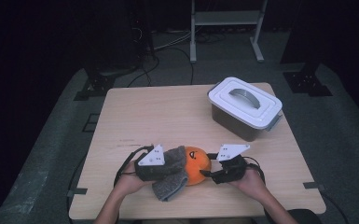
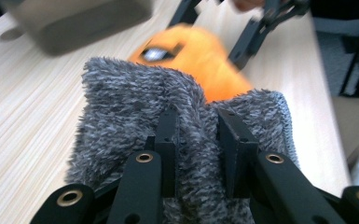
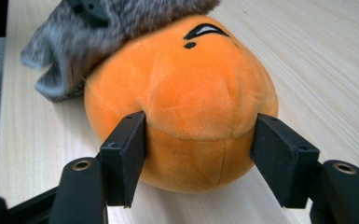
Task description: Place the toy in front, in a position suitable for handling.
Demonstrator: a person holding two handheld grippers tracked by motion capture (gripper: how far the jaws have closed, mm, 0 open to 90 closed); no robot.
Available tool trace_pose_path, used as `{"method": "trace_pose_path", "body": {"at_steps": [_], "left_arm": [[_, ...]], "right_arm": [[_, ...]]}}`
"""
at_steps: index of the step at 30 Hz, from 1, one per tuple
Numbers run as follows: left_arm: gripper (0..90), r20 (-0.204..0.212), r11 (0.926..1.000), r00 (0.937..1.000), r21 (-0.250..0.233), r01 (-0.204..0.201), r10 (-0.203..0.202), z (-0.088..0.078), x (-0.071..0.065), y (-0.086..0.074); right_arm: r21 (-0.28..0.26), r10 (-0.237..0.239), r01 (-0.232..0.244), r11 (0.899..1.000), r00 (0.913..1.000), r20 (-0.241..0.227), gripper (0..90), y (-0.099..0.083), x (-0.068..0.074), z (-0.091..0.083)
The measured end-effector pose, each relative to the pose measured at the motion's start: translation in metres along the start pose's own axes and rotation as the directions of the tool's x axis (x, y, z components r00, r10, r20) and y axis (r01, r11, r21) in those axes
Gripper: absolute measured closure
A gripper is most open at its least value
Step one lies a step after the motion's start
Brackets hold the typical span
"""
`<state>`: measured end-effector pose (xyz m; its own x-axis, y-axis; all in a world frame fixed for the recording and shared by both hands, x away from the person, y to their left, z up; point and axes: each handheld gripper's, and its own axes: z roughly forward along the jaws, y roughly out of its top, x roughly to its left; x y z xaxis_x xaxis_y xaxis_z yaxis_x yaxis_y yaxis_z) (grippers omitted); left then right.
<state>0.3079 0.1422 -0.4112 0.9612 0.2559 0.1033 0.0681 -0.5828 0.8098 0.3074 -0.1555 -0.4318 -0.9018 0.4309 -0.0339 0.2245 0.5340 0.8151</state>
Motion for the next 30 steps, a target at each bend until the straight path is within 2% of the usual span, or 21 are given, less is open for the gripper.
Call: {"method": "trace_pose_path", "body": {"at_steps": [4, 6, 10, 11, 12, 14, 16, 19, 21, 24, 27, 28, 29, 30], "left_arm": [[70.9, -0.015, 0.9990, 0.9990, 0.008, 0.043, -0.043, -0.006, 0.008, -0.011], [71.0, -0.005, 0.9983, 0.9983, 0.000, 0.058, -0.058, -0.006, 0.009, -0.011], [70.9, 0.051, 0.9978, 0.9982, -0.058, 0.034, -0.031, -0.005, 0.000, 0.002], [70.9, 0.051, 0.9978, 0.9982, -0.058, 0.034, -0.031, -0.005, 0.000, 0.002], [70.9, 0.067, 0.9976, 0.9977, -0.069, 0.010, -0.005, -0.001, -0.006, 0.010], [70.8, 0.063, 0.9991, 0.9976, -0.035, -0.025, 0.028, 0.005, -0.011, 0.013], [70.9, 0.069, 0.9995, 0.9972, -0.017, -0.026, 0.028, 0.008, -0.011, 0.011], [71.0, 0.073, 0.9997, 0.9973, -0.023, -0.010, 0.012, 0.006, -0.009, 0.009], [71.1, 0.058, 0.9999, 0.9983, -0.011, -0.010, 0.011, 0.001, -0.007, 0.007], [71.1, 0.063, 0.9999, 0.9980, -0.015, -0.002, 0.003, 0.002, -0.006, 0.005], [71.0, 0.072, 0.9997, 0.9974, -0.022, 0.007, -0.005, 0.002, -0.007, 0.009], [71.1, 0.079, 0.9994, 0.9968, -0.033, 0.010, -0.007, 0.002, -0.007, 0.011], [71.0, 0.079, 0.9994, 0.9968, -0.033, 0.010, -0.007, 0.002, -0.007, 0.011], [71.1, 0.082, 0.9990, 0.9967, -0.044, 0.005, -0.001, 0.002, -0.009, 0.017]], "right_arm": [[0.001, 0.015, -0.015, 1.000, 0.9999, -0.004, 35.3, -0.003, -0.004, 0.000], [0.000, 0.024, -0.024, 1.000, 0.9997, -0.006, 35.4, -0.003, -0.004, 0.000], [-0.004, 0.015, -0.015, 1.000, 0.9999, 0.002, 36.2, -0.001, -0.002, 0.000], [-0.004, 0.015, -0.015, 1.000, 0.9999, 0.002, 36.2, -0.001, -0.002, 0.000], [-0.014, 0.018, -0.018, 1.000, 0.9998, 0.006, 36.2, 0.002, 0.001, 0.000], [-0.014, -0.003, 0.003, 1.000, 0.9999, 0.016, 35.6, 0.004, 0.005, 0.001], [-0.012, -0.011, 0.011, 1.000, 0.9999, 0.012, 33.7, 0.003, 0.005, 0.001], [-0.018, -0.001, 0.000, 1.000, 0.9999, -0.010, 31.1, 0.001, 0.002, 0.000], [-0.028, 0.009, -0.010, 1.000, 0.9995, -0.029, 30.1, -0.001, -0.002, -0.002], [-0.026, 0.023, -0.024, 0.999, 0.9991, -0.035, 30.1, -0.001, -0.003, 0.000], [-0.025, 0.025, -0.026, 0.999, 0.9991, -0.035, 38.1, 0.001, -0.001, 0.001], [-0.027, 0.009, -0.010, 1.000, 0.9995, -0.030, 42.6, 0.002, 0.001, 0.000], [-0.027, 0.009, -0.010, 1.000, 0.9995, -0.030, 42.6, 0.002, 0.001, 0.000], [-0.044, -0.030, 0.029, 0.999, 0.9993, -0.021, 48.5, 0.006, 0.009, -0.002]]}}
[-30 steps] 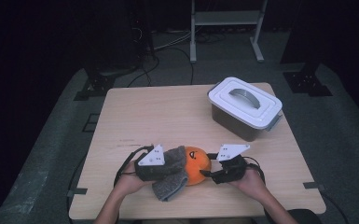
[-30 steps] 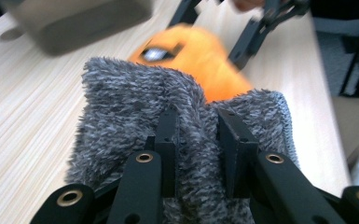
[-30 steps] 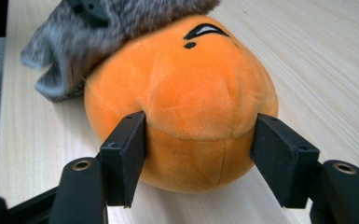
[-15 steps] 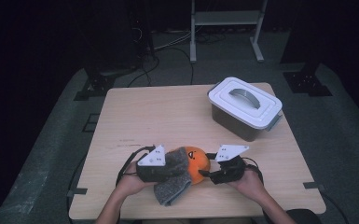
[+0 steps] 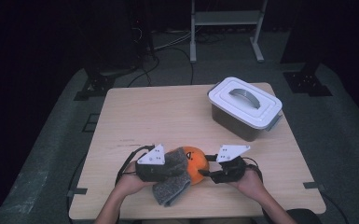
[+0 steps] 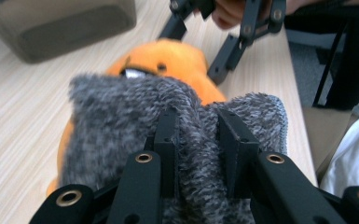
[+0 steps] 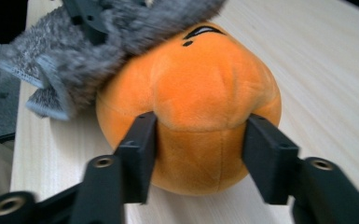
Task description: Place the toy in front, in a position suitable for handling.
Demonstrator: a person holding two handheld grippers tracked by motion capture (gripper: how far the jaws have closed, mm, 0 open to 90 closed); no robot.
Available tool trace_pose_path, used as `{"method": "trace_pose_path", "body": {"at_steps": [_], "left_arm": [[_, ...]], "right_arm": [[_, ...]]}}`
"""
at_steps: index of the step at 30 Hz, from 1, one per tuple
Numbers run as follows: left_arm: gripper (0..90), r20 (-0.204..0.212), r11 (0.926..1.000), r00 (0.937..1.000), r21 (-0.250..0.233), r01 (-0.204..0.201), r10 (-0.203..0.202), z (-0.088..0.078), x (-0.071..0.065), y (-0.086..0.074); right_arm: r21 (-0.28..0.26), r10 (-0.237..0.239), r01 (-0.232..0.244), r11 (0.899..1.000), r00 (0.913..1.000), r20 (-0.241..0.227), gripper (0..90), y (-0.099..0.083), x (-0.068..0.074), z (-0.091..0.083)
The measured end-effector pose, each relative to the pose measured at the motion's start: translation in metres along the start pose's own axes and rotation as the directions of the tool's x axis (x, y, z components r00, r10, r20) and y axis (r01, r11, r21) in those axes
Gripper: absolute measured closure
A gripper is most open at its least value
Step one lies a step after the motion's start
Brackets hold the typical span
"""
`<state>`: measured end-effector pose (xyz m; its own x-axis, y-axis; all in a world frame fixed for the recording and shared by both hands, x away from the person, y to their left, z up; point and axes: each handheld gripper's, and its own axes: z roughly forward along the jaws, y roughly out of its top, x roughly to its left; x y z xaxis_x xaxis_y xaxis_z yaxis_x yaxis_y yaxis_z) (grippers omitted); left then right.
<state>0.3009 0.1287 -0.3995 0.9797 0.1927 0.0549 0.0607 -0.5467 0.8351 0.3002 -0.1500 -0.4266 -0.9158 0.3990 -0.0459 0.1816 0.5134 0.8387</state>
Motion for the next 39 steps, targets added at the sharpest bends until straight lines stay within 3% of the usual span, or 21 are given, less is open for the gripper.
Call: {"method": "trace_pose_path", "body": {"at_steps": [4, 6, 8, 10, 12, 14, 17, 19, 21, 25, 28, 32, 37, 39], "left_arm": [[71.1, 0.014, 0.9995, 0.9997, -0.027, -0.019, 0.019, 0.001, -0.005, 0.009], [71.1, 0.009, 0.9987, 0.9987, -0.011, -0.049, 0.049, 0.002, -0.009, 0.013], [71.8, 0.001, 0.9989, 0.9989, 0.003, -0.048, 0.048, 0.003, -0.008, 0.010], [72.3, -0.009, 0.9987, 0.9989, 0.023, -0.045, 0.046, 0.003, -0.005, 0.005], [72.4, -0.002, 0.9997, 0.9998, 0.012, -0.020, 0.020, 0.002, -0.003, 0.000], [72.4, 0.000, 0.9999, 1.0000, 0.014, -0.005, 0.005, 0.001, -0.001, -0.003], [72.4, 0.014, 1.0000, 0.9999, 0.003, 0.007, -0.007, -0.001, 0.000, -0.006], [72.4, 0.016, 1.0000, 0.9998, 0.003, 0.007, -0.007, 0.000, 0.000, -0.005], [72.4, 0.019, 0.9999, 0.9998, 0.011, -0.005, 0.004, 0.003, -0.003, -0.001], [72.4, 0.021, 0.9998, 0.9998, -0.016, -0.008, 0.008, 0.003, -0.005, 0.006], [72.7, 0.007, 0.9990, 0.9999, -0.043, -0.009, 0.009, 0.002, -0.007, 0.011], [73.0, -0.025, 0.9995, 0.9997, -0.032, -0.005, 0.004, -0.003, -0.002, 0.008], [73.1, -0.060, 0.9963, 0.9954, -0.046, 0.072, -0.075, -0.015, 0.013, -0.010], [73.1, -0.048, 0.9949, 0.9946, -0.046, 0.089, -0.091, -0.016, 0.014, -0.013]], "right_arm": [[-0.026, -0.033, 0.033, 0.999, 0.9994, -0.001, 53.1, 0.007, 0.011, 0.001], [-0.021, -0.065, 0.065, 0.998, 0.9978, 0.012, 53.7, 0.009, 0.016, 0.002], [-0.015, -0.067, 0.068, 0.998, 0.9977, 0.011, 54.4, 0.008, 0.016, 0.002], [-0.018, -0.046, 0.046, 0.999, 0.9989, 0.004, 54.5, 0.006, 0.013, 0.002], [-0.021, -0.035, 0.035, 0.999, 0.9994, -0.002, 53.5, 0.005, 0.011, 0.002], [-0.036, -0.007, 0.007, 0.999, 0.9998, -0.017, 45.5, 0.005, 0.009, 0.002], [-0.045, 0.083, -0.086, 0.995, 0.9951, -0.053, 34.5, 0.004, 0.002, 0.003], [-0.031, 0.093, -0.095, 0.995, 0.9942, -0.053, 32.8, 0.003, 0.002, 0.007], [-0.023, 0.086, -0.087, 0.996, 0.9954, -0.042, 33.2, 0.003, 0.004, 0.009], [-0.023, 0.022, -0.023, 0.999, 0.9996, -0.015, 48.2, 0.004, 0.012, 0.009], [-0.020, -0.021, 0.021, 1.000, 0.9997, -0.007, 52.0, 0.005, 0.018, 0.009], [-0.014, -0.042, 0.041, 0.999, 0.9991, -0.003, 56.6, 0.004, 0.018, 0.008], [-0.015, -0.031, 0.031, 0.999, 0.9994, -0.013, 57.0, 0.002, 0.016, 0.007], [-0.018, -0.031, 0.031, 0.999, 0.9994, -0.015, 54.2, 0.003, 0.016, 0.007]]}}
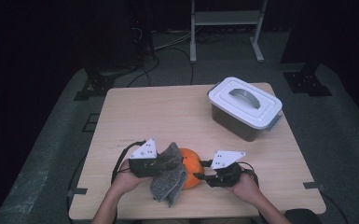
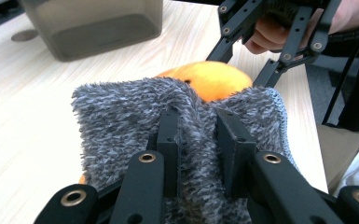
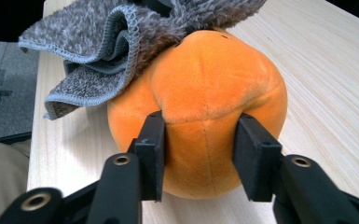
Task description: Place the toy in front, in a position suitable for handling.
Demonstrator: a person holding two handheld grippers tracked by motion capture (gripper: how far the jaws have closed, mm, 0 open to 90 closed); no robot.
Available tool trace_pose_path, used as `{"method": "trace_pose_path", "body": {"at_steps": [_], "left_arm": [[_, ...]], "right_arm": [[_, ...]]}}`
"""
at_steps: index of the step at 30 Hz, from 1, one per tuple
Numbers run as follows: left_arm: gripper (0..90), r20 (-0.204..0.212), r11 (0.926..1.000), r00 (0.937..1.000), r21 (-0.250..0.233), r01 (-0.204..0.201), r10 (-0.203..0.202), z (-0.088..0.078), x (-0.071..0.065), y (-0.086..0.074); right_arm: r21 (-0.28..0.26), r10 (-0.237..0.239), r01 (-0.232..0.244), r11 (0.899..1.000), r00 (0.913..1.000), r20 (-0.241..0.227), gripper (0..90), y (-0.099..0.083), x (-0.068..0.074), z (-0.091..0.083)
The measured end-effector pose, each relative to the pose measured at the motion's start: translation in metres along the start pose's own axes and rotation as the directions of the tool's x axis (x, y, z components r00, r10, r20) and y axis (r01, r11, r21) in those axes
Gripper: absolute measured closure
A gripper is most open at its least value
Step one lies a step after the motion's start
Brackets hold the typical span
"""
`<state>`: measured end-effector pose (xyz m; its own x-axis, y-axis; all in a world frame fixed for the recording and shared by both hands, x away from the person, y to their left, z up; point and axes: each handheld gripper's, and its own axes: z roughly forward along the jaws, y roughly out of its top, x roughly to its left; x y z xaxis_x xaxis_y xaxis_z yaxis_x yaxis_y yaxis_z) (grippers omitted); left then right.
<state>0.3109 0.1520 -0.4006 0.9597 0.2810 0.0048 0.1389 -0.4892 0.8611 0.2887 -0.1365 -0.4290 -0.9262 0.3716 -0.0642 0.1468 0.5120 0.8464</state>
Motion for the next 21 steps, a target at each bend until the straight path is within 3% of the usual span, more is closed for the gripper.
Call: {"method": "trace_pose_path", "body": {"at_steps": [4, 8, 10, 12, 16, 17, 18, 19, 21], "left_arm": [[73.1, 0.027, 0.9999, 0.9996, 0.011, 0.000, 0.000, 0.005, -0.003, 0.000], [72.9, 0.061, 0.9998, 0.9981, 0.019, -0.008, 0.007, 0.009, -0.006, 0.001], [72.9, 0.074, 0.9996, 0.9971, 0.024, -0.018, 0.016, 0.012, -0.008, 0.002], [72.9, 0.071, 0.9992, 0.9972, 0.028, -0.027, 0.025, 0.011, -0.007, 0.004], [72.9, 0.051, 0.9996, 0.9985, 0.019, -0.021, 0.020, 0.005, -0.004, 0.004], [72.8, 0.012, 0.9993, 0.9997, 0.031, -0.021, 0.020, 0.000, -0.001, 0.003], [72.8, 0.012, 0.9993, 0.9997, 0.031, -0.021, 0.020, 0.000, -0.001, 0.003], [72.8, -0.005, 0.9994, 1.0000, 0.034, 0.003, -0.003, -0.003, 0.003, -0.001], [72.8, 0.004, 0.9988, 0.9996, 0.041, 0.027, -0.028, -0.002, 0.006, -0.006]], "right_arm": [[-0.015, 0.030, -0.030, 0.999, 0.9994, -0.014, 38.6, 0.002, -0.004, -0.002], [-0.033, 0.032, -0.032, 0.999, 0.9995, -0.004, 34.2, 0.004, -0.002, -0.002], [-0.026, 0.025, -0.025, 0.999, 0.9997, 0.007, 35.8, 0.005, -0.001, -0.001], [-0.017, 0.015, -0.015, 1.000, 0.9999, 0.007, 43.7, 0.003, 0.000, 0.000], [-0.011, -0.004, 0.004, 1.000, 1.0000, 0.005, 49.9, 0.001, 0.000, 0.000], [-0.005, -0.012, 0.012, 1.000, 0.9999, -0.004, 51.5, -0.001, -0.001, -0.002], [-0.002, -0.016, 0.016, 1.000, 0.9999, -0.007, 51.9, -0.002, -0.001, -0.002], [0.003, -0.019, 0.019, 1.000, 0.9998, -0.012, 52.1, -0.003, -0.002, -0.004], [0.009, -0.004, 0.004, 1.000, 0.9998, -0.018, 51.5, -0.006, -0.006, -0.006]]}}
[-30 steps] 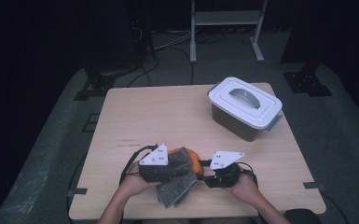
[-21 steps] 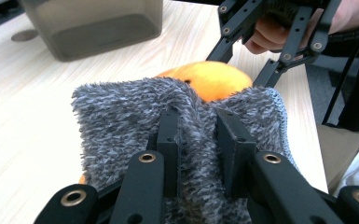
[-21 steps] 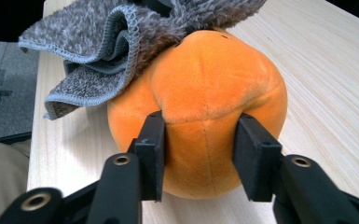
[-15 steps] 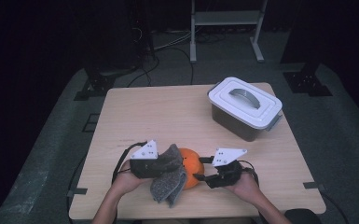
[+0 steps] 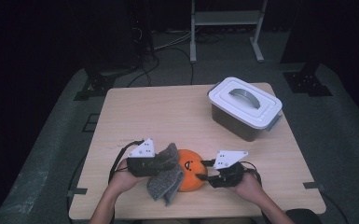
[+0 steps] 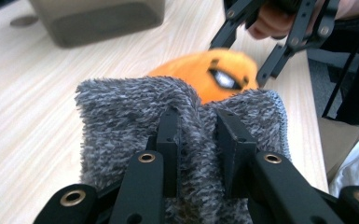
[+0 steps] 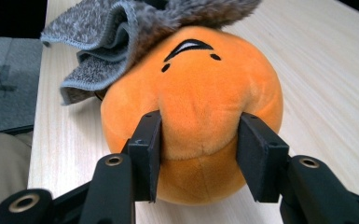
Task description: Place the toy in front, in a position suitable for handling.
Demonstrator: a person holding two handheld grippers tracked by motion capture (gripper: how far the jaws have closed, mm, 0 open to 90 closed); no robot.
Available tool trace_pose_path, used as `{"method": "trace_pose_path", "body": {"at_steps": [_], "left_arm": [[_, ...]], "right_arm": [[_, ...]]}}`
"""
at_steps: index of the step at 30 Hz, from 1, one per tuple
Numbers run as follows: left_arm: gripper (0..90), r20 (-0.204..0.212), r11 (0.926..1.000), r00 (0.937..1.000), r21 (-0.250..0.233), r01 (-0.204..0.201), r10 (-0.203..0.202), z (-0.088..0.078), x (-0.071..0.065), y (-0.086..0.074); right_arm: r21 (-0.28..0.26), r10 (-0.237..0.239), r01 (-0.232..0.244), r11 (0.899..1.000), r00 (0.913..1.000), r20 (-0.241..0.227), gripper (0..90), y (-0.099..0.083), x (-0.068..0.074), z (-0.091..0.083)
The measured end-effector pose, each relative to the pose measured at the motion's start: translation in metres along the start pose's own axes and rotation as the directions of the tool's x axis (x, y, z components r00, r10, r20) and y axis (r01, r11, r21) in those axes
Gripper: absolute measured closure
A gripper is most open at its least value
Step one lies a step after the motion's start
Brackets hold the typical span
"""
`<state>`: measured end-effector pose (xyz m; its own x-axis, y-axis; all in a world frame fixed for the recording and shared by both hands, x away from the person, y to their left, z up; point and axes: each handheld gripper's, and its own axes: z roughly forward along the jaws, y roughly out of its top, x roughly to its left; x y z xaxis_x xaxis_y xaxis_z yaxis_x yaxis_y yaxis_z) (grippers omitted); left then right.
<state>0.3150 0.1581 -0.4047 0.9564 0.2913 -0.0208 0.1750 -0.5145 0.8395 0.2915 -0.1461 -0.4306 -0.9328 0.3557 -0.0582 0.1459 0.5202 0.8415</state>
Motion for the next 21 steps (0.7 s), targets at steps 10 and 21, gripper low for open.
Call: {"method": "trace_pose_path", "body": {"at_steps": [10, 21], "left_arm": [[72.2, 0.138, 0.9986, 0.9896, 0.027, -0.044, 0.040, 0.011, -0.012, 0.003], [72.4, 0.043, 0.9992, 0.9983, 0.011, -0.040, 0.039, 0.000, -0.007, 0.006]], "right_arm": [[-0.028, 0.082, -0.083, 0.996, 0.9960, -0.035, 31.4, 0.003, -0.005, 0.000], [0.011, 0.011, -0.011, 1.000, 0.9994, -0.032, 48.3, -0.003, -0.005, -0.003]]}}
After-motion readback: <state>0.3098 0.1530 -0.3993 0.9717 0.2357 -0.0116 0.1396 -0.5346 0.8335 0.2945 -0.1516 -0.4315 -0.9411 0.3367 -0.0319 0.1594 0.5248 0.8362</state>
